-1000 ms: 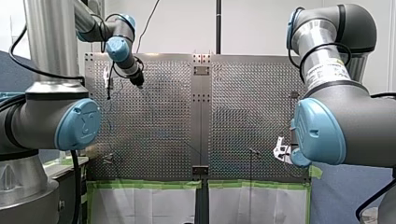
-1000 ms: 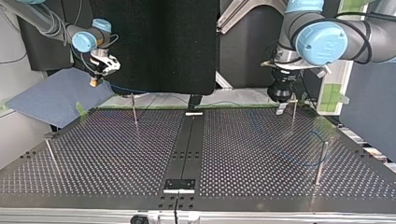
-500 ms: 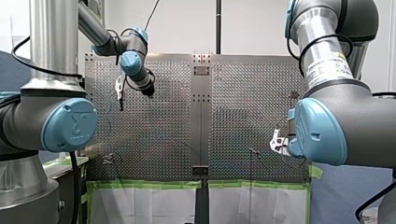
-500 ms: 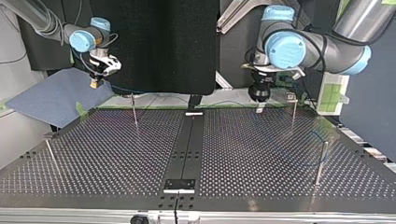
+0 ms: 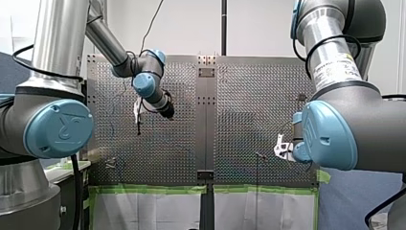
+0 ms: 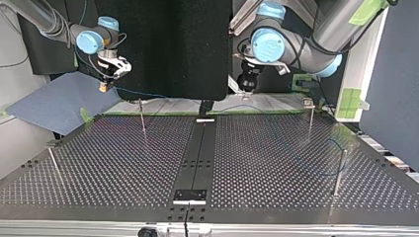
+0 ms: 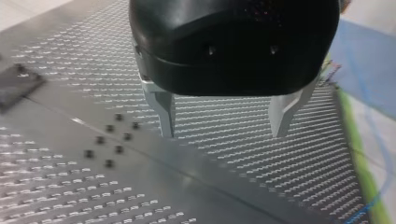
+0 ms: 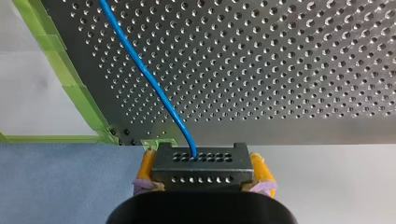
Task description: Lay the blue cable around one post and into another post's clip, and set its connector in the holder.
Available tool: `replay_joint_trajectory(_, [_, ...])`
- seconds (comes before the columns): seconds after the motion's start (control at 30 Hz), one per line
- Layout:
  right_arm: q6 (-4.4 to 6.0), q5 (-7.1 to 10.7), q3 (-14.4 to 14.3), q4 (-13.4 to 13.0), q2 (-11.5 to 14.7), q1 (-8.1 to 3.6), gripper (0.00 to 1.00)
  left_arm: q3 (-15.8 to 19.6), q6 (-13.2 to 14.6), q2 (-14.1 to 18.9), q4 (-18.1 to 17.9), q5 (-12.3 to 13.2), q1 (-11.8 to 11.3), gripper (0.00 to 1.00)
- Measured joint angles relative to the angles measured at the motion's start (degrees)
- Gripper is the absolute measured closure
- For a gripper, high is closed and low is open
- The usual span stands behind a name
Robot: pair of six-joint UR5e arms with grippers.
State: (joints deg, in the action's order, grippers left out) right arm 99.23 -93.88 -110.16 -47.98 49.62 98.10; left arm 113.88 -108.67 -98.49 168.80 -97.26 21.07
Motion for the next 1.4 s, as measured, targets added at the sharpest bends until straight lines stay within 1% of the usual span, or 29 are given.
replay_joint_trajectory(0.13, [-0.38, 0.00, 0.0, 0.0, 0.0, 0.08, 1.00, 1.5, 1.3, -1.8, -1.8, -1.3, 1.8, 0.00])
replay_joint_trajectory(0.23, [-0.72, -0.03, 0.0, 0.0, 0.0, 0.13, 1.00, 1.8, 2.5, -3.2, -3.2, -1.6, 3.2, 0.00])
replay_joint_trajectory(0.3, [-1.06, -0.08, 0.0, 0.0, 0.0, 0.22, 1.00, 1.5, 2.7, -4.1, -4.1, -1.6, 4.1, 0.00])
replay_joint_trajectory(0.4, [-1.60, -0.04, 0.0, 0.0, 0.0, 0.46, 1.00, 0.6, 2.9, -5.7, -5.7, -0.9, 5.7, 0.00])
replay_joint_trajectory(0.5, [-1.83, 0.12, 0.0, 0.4, 0.0, 0.69, 1.00, -0.7, 3.7, -7.1, -7.1, -0.1, 7.1, 0.00])
replay_joint_trajectory(0.67, [-2.19, 0.24, 0.0, 1.3, 0.0, 1.01, 1.00, -3.1, 5.5, -9.5, -9.5, -0.4, 9.5, 0.00])
replay_joint_trajectory(0.83, [-2.12, 0.52, 0.0, 1.2, 0.0, 1.34, 1.00, -5.5, 6.3, -12.0, -12.0, -1.2, 12.0, 0.00])
replay_joint_trajectory(1.07, [-1.22, 1.04, 0.0, 1.0, 0.0, 1.55, 1.00, -9.0, 6.2, -15.5, -15.5, -1.2, 15.5, 0.00])
replay_joint_trajectory(1.17, [-1.00, 1.10, 0.0, 0.9, 0.0, 1.49, 1.00, -10.6, 6.8, -17.1, -17.1, -1.3, 17.1, 0.00])
replay_joint_trajectory(1.33, [-0.97, 1.14, 0.0, 1.0, 0.0, 1.51, 1.00, -13.0, 7.5, -19.8, -19.8, -1.4, 19.8, 0.00])
replay_joint_trajectory(1.4, [-1.03, 1.14, 0.0, 0.8, 0.0, 1.56, 1.00, -13.3, 7.6, -20.7, -20.7, -1.7, 20.6, 0.00])
